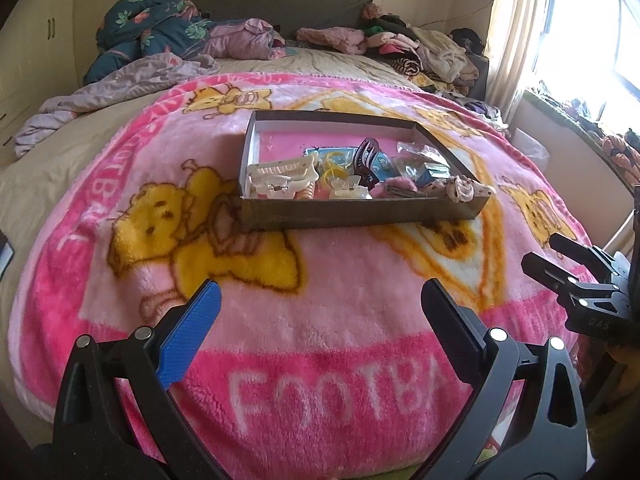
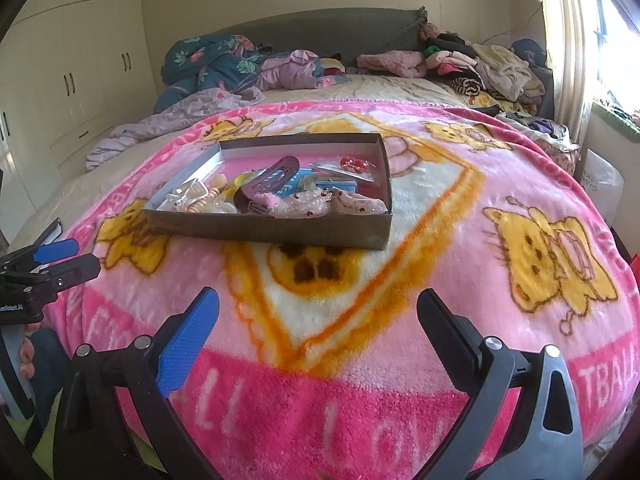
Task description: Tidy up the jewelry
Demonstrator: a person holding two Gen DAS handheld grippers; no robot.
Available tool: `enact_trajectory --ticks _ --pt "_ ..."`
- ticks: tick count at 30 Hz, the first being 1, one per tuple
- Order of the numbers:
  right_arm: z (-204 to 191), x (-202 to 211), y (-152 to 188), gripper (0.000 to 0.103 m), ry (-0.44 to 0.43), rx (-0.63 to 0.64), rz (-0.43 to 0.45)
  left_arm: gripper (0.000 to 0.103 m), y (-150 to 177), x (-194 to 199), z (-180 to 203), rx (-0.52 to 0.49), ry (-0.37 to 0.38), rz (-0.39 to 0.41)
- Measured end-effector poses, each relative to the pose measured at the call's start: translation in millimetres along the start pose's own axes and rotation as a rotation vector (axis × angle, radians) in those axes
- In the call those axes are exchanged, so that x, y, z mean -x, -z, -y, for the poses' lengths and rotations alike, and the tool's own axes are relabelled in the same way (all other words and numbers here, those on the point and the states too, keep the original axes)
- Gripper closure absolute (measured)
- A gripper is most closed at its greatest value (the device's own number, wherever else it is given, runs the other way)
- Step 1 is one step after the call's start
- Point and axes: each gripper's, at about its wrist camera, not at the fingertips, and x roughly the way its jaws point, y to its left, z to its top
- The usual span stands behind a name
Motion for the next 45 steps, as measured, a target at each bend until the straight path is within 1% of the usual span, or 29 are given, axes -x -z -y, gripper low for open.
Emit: enact_trajectory --ticks 45 --pt "-4.2 7.6 -3.6 0.007 -0.003 0.020 0.010 0.011 0.4 9.9 3.6 -0.012 -0.022 0.009"
